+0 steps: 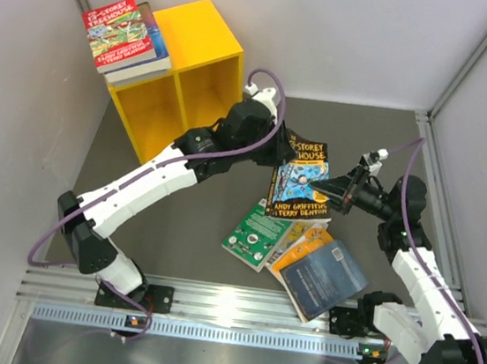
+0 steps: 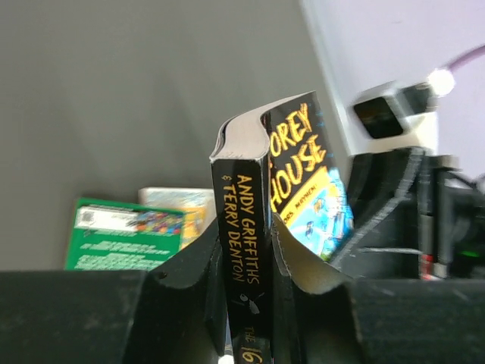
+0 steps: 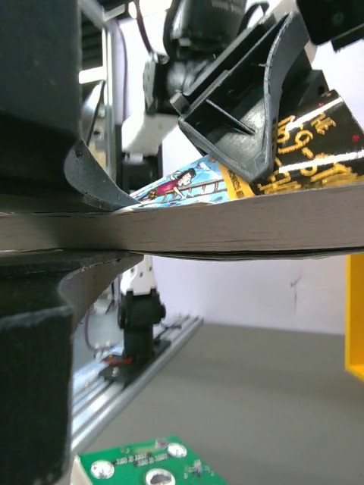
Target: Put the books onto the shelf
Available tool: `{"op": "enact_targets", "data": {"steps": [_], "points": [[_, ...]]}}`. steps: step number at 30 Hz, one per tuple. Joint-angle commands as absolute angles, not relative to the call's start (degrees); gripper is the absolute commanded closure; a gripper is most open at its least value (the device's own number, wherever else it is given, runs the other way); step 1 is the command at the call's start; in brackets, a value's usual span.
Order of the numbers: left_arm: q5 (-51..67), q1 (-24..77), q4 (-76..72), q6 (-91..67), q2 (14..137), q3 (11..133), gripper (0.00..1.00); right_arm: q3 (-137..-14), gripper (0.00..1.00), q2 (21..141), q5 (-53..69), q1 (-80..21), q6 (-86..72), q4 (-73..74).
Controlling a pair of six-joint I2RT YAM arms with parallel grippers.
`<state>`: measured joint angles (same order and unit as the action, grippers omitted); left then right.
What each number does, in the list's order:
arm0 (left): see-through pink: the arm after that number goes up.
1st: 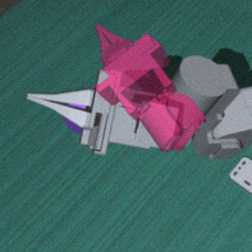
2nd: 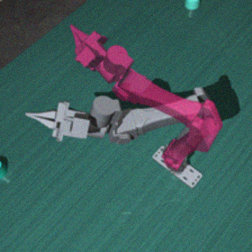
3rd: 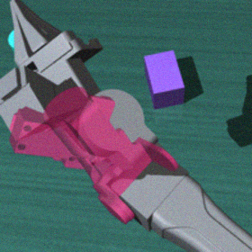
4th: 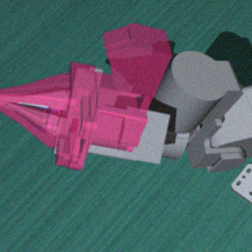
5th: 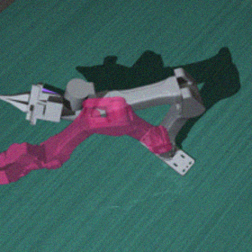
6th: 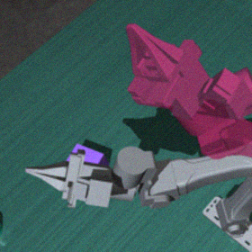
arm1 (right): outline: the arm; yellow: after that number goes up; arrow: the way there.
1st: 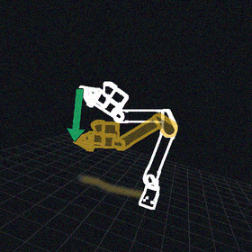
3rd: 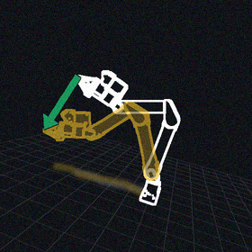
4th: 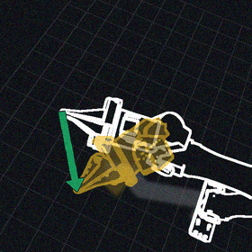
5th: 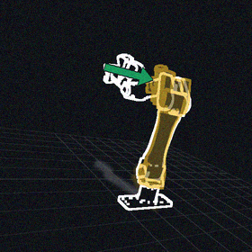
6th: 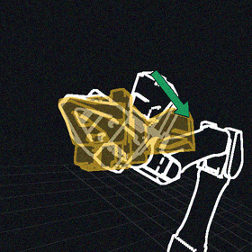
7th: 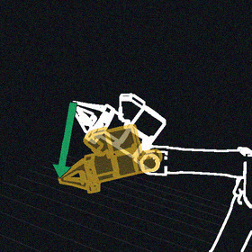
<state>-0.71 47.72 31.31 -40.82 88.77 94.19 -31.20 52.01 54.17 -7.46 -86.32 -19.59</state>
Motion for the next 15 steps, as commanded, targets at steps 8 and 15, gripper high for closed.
{"op": "enact_targets", "data": {"steps": [8,15], "points": [[-56.9,53.2,52.2,-21.1,88.2,100.8,1.00,-38.5,1.00,48.3,56.3,-7.5,-65.8,8.1],[-51.5,52.7,35.1,-13.7,84.0,97.5,1.00,-41.4,0.89,47.6,55.4,-7.6,-58.5,18.6]]}}
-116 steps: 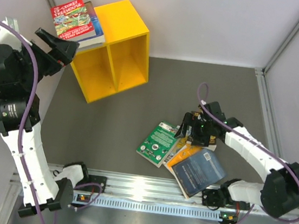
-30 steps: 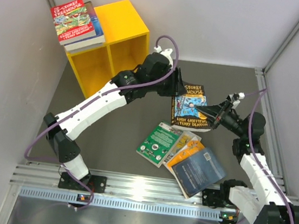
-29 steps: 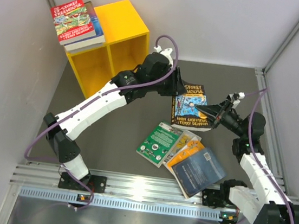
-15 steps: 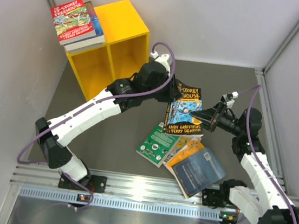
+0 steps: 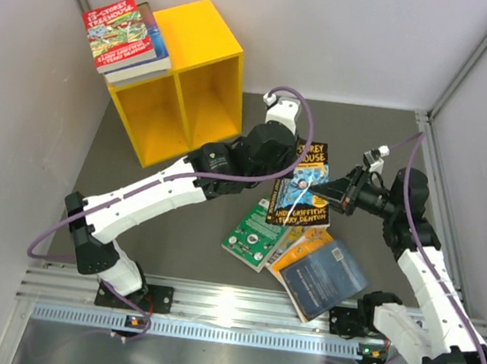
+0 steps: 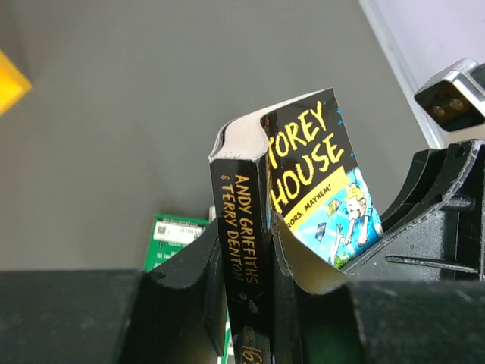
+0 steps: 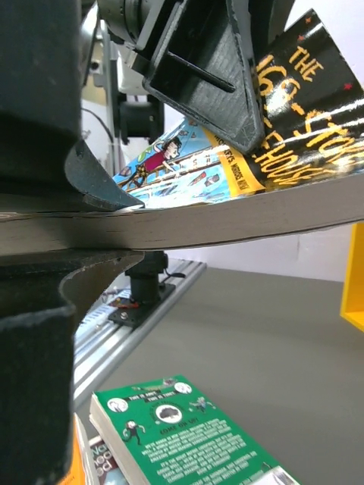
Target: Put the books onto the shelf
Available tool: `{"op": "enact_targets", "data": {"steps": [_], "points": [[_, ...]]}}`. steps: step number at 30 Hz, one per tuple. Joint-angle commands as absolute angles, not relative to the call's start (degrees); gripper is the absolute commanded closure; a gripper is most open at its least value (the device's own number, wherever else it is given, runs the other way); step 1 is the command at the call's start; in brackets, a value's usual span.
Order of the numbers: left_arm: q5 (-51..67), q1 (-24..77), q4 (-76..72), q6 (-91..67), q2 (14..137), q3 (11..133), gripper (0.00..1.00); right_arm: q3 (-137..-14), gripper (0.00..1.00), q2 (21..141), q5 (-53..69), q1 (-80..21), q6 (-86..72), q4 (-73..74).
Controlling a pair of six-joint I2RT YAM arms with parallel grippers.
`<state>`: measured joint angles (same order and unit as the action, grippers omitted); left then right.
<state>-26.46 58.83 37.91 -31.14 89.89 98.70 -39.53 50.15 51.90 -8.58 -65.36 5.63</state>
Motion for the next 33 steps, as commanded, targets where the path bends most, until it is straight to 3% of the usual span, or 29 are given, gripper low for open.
{"op": "enact_targets", "data": {"steps": [1,2,4,5,7,8,17,20,25,28,33], "points": [[-51.5,52.7,34.2,-13.5,83.3,97.3,1.00,-41.3,0.89,47.4,55.4,-7.6,-58.5,19.4],[-49.2,52.2,33.5,-12.8,82.8,97.3,1.00,-41.2,0.79,47.2,55.2,-7.6,-57.8,20.9],[-50.4,51.8,33.8,-12.8,81.9,98.3,1.00,-41.2,0.51,46.7,54.8,-7.5,-57.0,22.3],[-51.4,51.8,33.9,-11.5,81.8,98.6,1.00,-41.1,0.26,46.5,54.3,-7.5,-56.3,23.5],[-52.6,51.8,34.4,-10.6,81.8,99.4,1.00,-41.4,0.06,46.4,53.7,-7.5,-55.4,24.8],[-53.3,51.9,34.1,-9.2,81.7,99.3,1.00,-41.6,0.00,46.5,53.2,-7.5,-54.2,26.2],[-51.4,51.8,16.1,-9.0,76.4,80.1,1.00,-43.7,0.00,49.3,51.6,-7.4,-48.0,32.7],[-52.2,51.8,3.1,-3.7,75.1,72.4,1.00,-43.1,0.00,49.1,51.3,-7.4,-46.4,35.2],[-54.3,50.6,-35.5,13.4,75.9,57.0,1.00,-41.2,0.00,48.3,51.0,-7.4,-45.1,38.5],[-54.7,47.7,-49.5,21.3,80.3,54.1,1.00,-40.1,0.00,48.1,50.6,-7.5,-44.7,40.3],[-49.3,42.1,-60.5,20.9,84.1,52.5,1.00,-39.6,0.00,49.0,49.9,-7.5,-43.6,43.3]]}}
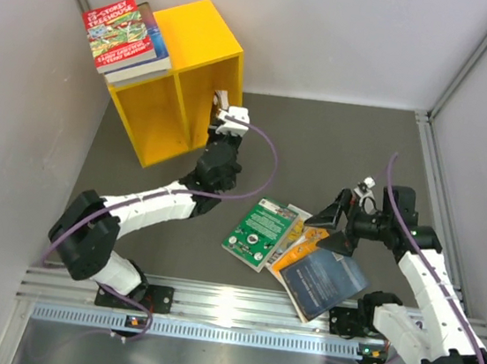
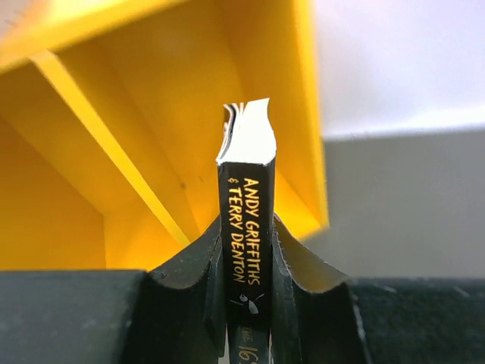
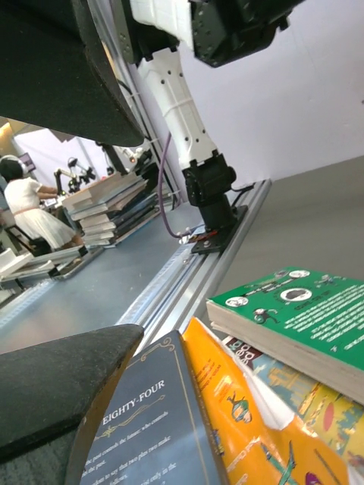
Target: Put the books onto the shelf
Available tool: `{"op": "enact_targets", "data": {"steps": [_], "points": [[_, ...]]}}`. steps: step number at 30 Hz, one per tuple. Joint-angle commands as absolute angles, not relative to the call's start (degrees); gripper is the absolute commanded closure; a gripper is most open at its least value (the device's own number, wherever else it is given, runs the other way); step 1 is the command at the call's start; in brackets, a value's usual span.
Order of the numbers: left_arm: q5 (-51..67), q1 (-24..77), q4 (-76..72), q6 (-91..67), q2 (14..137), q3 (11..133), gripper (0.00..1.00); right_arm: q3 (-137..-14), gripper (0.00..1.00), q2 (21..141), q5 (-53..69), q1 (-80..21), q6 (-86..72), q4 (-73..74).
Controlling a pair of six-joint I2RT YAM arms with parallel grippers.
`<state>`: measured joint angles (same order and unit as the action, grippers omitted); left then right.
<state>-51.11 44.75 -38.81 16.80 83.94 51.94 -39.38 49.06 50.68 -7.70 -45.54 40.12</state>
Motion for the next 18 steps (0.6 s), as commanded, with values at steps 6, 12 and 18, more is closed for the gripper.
{"op": "enact_targets", "data": {"steps": [6,12,18], "points": [[-45.4,35.3,-70.2,21.0,93.2,55.5,1.00,-42.0,0.00,51.1,48.0,-7.6,-41.1,46.8],[-42.3,32.4,-82.3,27.9,104.2,61.2,1.00,-41.0,0.00,51.7,46.7,-7.4,-41.0,47.2],[-40.0,28.8,-89.8,32.2,113.8,65.5,1.00,-36.6,0.00,49.7,46.2,-7.5,-41.6,46.8]]}}
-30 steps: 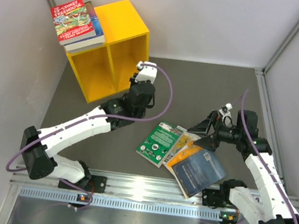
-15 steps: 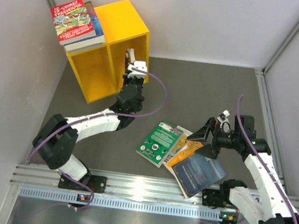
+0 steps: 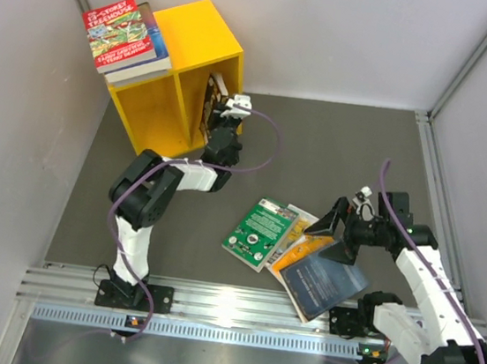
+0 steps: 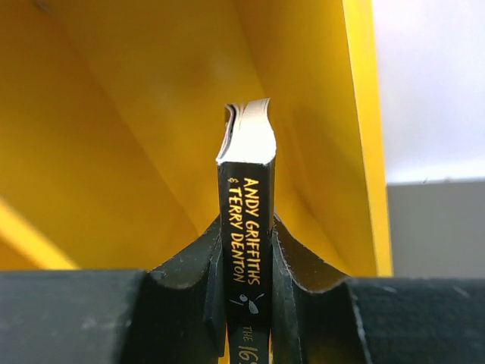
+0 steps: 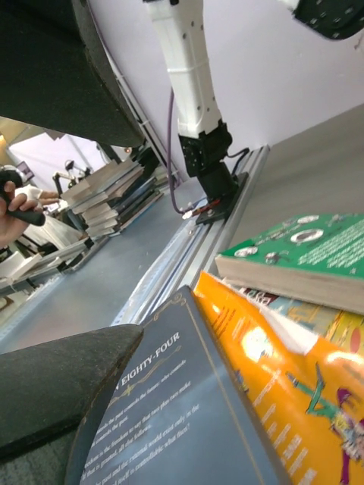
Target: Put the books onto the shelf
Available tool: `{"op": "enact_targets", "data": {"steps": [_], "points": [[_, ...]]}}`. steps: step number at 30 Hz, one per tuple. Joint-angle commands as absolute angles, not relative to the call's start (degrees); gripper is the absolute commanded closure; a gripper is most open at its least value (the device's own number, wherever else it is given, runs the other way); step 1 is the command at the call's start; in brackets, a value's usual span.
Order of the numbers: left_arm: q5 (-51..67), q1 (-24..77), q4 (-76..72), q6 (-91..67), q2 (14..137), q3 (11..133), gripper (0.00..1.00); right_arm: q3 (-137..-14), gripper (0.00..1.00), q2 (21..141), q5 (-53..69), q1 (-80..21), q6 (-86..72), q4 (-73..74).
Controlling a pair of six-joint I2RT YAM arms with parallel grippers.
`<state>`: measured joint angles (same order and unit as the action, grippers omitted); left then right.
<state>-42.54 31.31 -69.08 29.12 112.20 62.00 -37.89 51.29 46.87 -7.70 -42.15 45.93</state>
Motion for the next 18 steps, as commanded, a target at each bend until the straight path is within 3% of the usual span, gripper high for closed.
{"op": "enact_targets", "data": {"steps": [1,18], "points": [[-39.9,28.3,-91.1,30.9,114.6,65.7,1.00,-35.5,0.00,49.1,46.1,-7.5,-41.6,46.7],[-34.4,25.6,-97.2,28.7,129.5,80.7,1.00,-21.6,0.00,42.5,45.5,-7.5,-46.2,37.8]]}}
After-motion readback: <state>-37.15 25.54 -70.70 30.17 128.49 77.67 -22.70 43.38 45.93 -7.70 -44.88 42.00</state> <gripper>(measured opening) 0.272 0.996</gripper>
